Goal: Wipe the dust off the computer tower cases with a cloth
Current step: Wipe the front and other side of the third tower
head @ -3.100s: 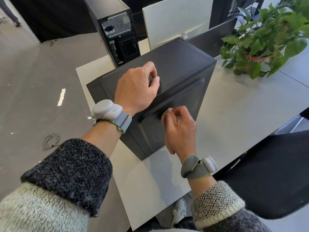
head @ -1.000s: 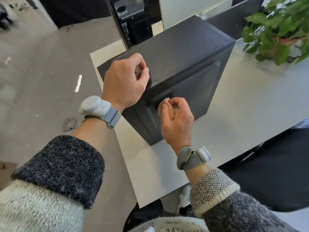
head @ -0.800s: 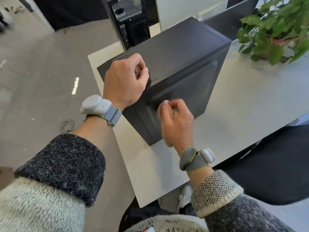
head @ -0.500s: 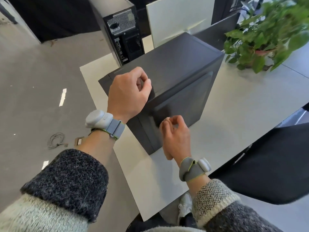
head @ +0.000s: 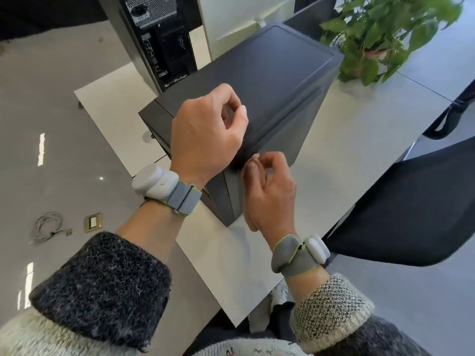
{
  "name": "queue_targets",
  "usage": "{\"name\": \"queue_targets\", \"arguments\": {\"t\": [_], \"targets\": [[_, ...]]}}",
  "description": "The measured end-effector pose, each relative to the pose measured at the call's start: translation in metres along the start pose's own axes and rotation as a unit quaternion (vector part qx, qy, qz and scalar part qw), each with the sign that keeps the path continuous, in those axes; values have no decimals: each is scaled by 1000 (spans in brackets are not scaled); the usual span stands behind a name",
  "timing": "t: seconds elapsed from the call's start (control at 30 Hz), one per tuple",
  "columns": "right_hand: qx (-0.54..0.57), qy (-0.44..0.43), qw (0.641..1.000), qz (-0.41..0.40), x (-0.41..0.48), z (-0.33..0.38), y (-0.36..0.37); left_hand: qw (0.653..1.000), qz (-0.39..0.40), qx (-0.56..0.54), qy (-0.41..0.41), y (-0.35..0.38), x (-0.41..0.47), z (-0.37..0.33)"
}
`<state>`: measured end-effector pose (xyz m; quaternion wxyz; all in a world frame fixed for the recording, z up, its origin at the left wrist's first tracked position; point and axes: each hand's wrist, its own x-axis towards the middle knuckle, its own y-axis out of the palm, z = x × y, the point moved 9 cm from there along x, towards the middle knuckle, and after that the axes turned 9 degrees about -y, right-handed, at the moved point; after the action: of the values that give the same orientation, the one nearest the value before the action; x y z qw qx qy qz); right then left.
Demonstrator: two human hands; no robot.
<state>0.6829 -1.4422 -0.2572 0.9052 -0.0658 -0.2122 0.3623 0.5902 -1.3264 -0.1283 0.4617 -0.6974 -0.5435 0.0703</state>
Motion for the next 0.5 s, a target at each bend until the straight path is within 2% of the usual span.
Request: {"name": "queue_targets", "arguments": {"t": [0.07, 0.1, 0.23, 0.3, 0.43, 0.5], "targets": [[11, -26, 999, -31, -2, 11, 0, 1000, 4, -2, 12, 1, -1, -3], [4, -11, 999, -34, -7, 3, 3, 1000, 3, 0, 16, 1, -1, -3], [-8, 119, 993, -1, -29, -47, 13, 1000, 0, 2, 20, -1, -3, -2], [-14, 88, 996, -12, -25, -29, 8, 1000, -1, 3, 25, -1, -2, -4], [4, -47, 998, -53, -22, 29, 6, 1000, 4, 12, 29, 0, -2, -3], [9, -47, 997, -56, -35, 19, 18, 999, 6, 17, 32, 0, -3, -4]]}}
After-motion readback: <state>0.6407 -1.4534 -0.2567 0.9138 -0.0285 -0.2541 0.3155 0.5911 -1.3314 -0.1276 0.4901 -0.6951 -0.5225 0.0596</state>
